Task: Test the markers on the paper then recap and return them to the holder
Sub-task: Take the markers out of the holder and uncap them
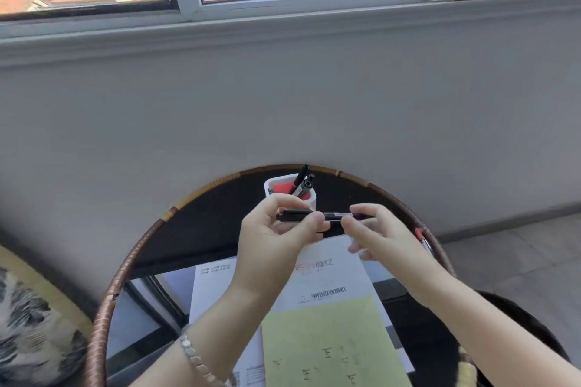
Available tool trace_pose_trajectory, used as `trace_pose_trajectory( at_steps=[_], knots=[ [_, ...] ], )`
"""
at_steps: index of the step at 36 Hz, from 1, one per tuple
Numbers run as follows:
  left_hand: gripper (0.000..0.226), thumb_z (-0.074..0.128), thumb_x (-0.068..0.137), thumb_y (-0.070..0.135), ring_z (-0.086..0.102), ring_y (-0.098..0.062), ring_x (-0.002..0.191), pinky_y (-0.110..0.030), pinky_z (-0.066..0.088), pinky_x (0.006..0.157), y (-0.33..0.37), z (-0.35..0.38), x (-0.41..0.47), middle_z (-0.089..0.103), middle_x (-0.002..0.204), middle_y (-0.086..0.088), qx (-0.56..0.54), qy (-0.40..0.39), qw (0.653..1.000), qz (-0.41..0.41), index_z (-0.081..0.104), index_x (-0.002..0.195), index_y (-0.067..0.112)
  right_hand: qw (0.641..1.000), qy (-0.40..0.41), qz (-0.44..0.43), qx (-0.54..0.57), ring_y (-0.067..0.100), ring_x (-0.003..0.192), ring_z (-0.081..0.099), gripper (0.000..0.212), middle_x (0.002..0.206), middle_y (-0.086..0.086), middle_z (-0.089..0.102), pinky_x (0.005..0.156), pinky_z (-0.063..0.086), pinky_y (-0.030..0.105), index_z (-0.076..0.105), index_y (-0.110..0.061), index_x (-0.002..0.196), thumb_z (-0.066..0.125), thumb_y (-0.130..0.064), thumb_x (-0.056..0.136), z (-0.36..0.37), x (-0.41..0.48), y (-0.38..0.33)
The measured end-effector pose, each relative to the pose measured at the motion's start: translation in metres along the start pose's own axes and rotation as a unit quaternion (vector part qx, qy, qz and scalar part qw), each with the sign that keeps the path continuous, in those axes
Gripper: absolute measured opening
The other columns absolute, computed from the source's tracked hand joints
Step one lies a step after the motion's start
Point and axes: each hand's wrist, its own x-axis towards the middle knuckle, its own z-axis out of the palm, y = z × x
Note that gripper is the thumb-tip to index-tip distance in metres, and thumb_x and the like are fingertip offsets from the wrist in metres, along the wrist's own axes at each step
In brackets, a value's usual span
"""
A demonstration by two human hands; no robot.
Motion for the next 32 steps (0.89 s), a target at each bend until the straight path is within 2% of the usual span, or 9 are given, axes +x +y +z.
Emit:
trace_pose_trajectory(
  at_steps=[3,6,9,13,19,22,26,29,32],
  knots=[
    [0.011,0.071,0.074,0.001,0.072,-0.026,0.077,-0.026,0.057,0.064,-0.005,0.002,-0.005,0.072,0.072,-0.009,-0.067,-0.015,0.995,-0.066,0.063,0.081,0.004,0.967,-0.039,0.062,0.243,0.011,0.052,0.053,0.053,0.068,0.003,0.063,0.058,0.048,0.023,0.050,-0.016,0.115,0.063,-0.035,0.068,-0.004,-0.001,0.008],
    [0.013,0.077,0.062,0.012,0.071,-0.026,0.079,-0.024,0.056,0.063,-0.014,0.005,-0.008,0.072,0.077,-0.014,-0.070,-0.034,0.992,-0.095,0.066,0.069,0.011,0.922,-0.002,0.088,0.377,0.004,0.040,0.044,0.006,0.054,-0.002,0.053,0.046,0.042,0.015,0.057,-0.012,0.087,0.057,-0.018,0.086,-0.009,-0.002,0.009],
    [0.011,0.073,0.074,0.002,0.070,-0.020,0.069,-0.021,0.053,0.057,-0.026,0.008,-0.010,0.070,0.073,-0.016,0.017,-0.052,0.993,-0.100,0.063,0.072,0.006,0.934,0.011,0.069,0.349,0.005,0.042,0.043,0.018,0.054,-0.002,0.051,0.050,0.041,0.016,0.054,-0.014,0.069,0.056,-0.018,0.087,-0.011,-0.004,0.014],
    [0.006,0.059,0.089,0.013,0.059,-0.003,0.062,-0.012,0.043,0.054,-0.035,0.010,-0.016,0.066,0.074,0.002,0.202,-0.109,0.973,-0.035,0.062,0.085,0.015,0.962,-0.015,0.049,0.270,0.006,0.051,0.051,0.008,0.058,-0.002,0.058,0.055,0.047,0.018,0.063,-0.010,0.087,0.057,-0.015,0.087,-0.008,-0.012,0.020],
    [0.033,0.023,0.097,0.034,0.053,-0.014,0.076,-0.033,0.045,0.069,-0.044,0.018,-0.024,0.056,0.086,0.003,0.473,-0.191,0.850,0.132,0.051,0.093,0.017,0.990,0.005,0.001,0.144,0.007,0.051,0.051,0.018,0.056,-0.004,0.058,0.055,0.043,0.019,0.062,-0.009,0.077,0.053,-0.016,0.091,0.005,-0.025,0.029],
    [0.046,0.016,0.087,0.047,0.052,-0.018,0.063,-0.040,0.044,0.060,-0.047,0.019,-0.027,0.057,0.069,0.002,0.425,-0.189,0.874,0.142,0.051,0.084,0.017,0.987,0.003,-0.018,0.158,0.005,0.047,0.044,0.021,0.050,-0.008,0.051,0.050,0.039,0.015,0.056,-0.010,0.071,0.051,-0.013,0.091,0.004,-0.028,0.029],
    [0.031,0.034,0.092,0.040,0.046,-0.019,0.056,-0.041,0.042,0.056,-0.044,0.023,-0.027,0.058,0.067,-0.003,0.350,-0.213,0.906,0.105,0.054,0.081,0.019,0.983,-0.009,-0.026,0.181,0.005,0.047,0.043,0.020,0.050,-0.006,0.050,0.049,0.037,0.014,0.056,-0.012,0.071,0.050,-0.013,0.090,0.000,-0.031,0.031],
    [0.027,0.039,0.097,0.038,0.035,-0.010,0.046,-0.032,0.033,0.048,-0.038,0.023,-0.027,0.057,0.064,-0.002,0.292,-0.249,0.922,0.039,0.058,0.087,0.021,0.981,-0.023,-0.045,0.190,0.006,0.050,0.045,0.013,0.053,-0.004,0.050,0.050,0.038,0.014,0.061,-0.016,0.072,0.054,-0.021,0.081,-0.004,-0.035,0.034],
    [0.021,0.039,0.095,0.042,0.029,-0.008,0.042,-0.024,0.027,0.045,-0.036,0.020,-0.029,0.039,0.052,0.006,0.297,-0.247,0.922,0.002,0.054,0.091,0.028,0.985,-0.034,-0.065,0.156,0.006,0.052,0.045,0.015,0.055,-0.004,0.050,0.053,0.039,0.015,0.063,-0.021,0.068,0.054,-0.023,0.080,-0.006,-0.036,0.033]
  ],
)
